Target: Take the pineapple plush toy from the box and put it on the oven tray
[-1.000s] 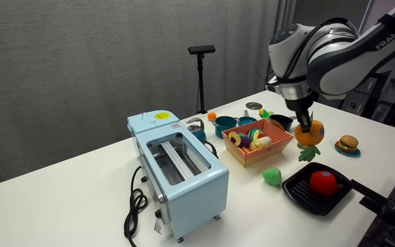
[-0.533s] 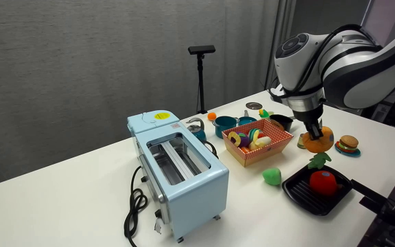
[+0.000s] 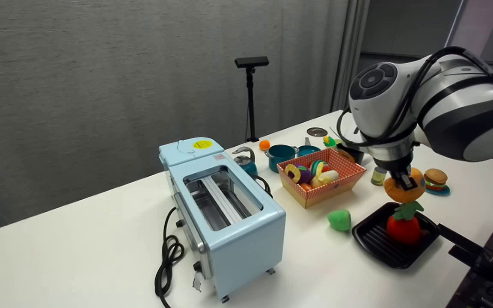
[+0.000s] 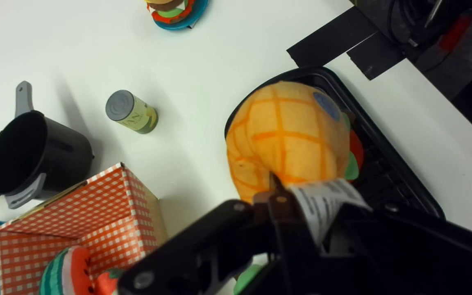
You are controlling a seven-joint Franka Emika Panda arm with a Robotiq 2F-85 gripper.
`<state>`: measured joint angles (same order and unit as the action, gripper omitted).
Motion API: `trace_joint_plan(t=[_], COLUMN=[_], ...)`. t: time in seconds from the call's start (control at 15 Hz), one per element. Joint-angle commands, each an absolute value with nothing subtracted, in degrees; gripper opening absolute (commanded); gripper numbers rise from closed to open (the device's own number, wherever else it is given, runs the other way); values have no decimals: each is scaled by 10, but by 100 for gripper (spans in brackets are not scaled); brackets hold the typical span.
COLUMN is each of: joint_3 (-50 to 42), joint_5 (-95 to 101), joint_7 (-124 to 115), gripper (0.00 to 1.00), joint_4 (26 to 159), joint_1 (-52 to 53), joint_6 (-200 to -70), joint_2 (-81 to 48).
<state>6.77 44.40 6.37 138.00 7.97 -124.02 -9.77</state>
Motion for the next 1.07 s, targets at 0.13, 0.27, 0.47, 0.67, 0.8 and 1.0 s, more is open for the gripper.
trace_joint_plan(t=[0.13,0.27,0.47,0.67,0.8,1.0], joint_3=[79,80,82,82,83,84], joint_5=[475,469,460,457,456,455], joint_7=[47,51,58,61,63,64], gripper=[4,4,45,68,84,100], joint_4=[1405,1403,1398,1395,1392,1387], joint_1=[92,92,91,91,91,92], joint_6=[-1229,-1230,-1226,-1226,-1224,-1222], joint_2=[-72,-73,-74,-75,-77,-79])
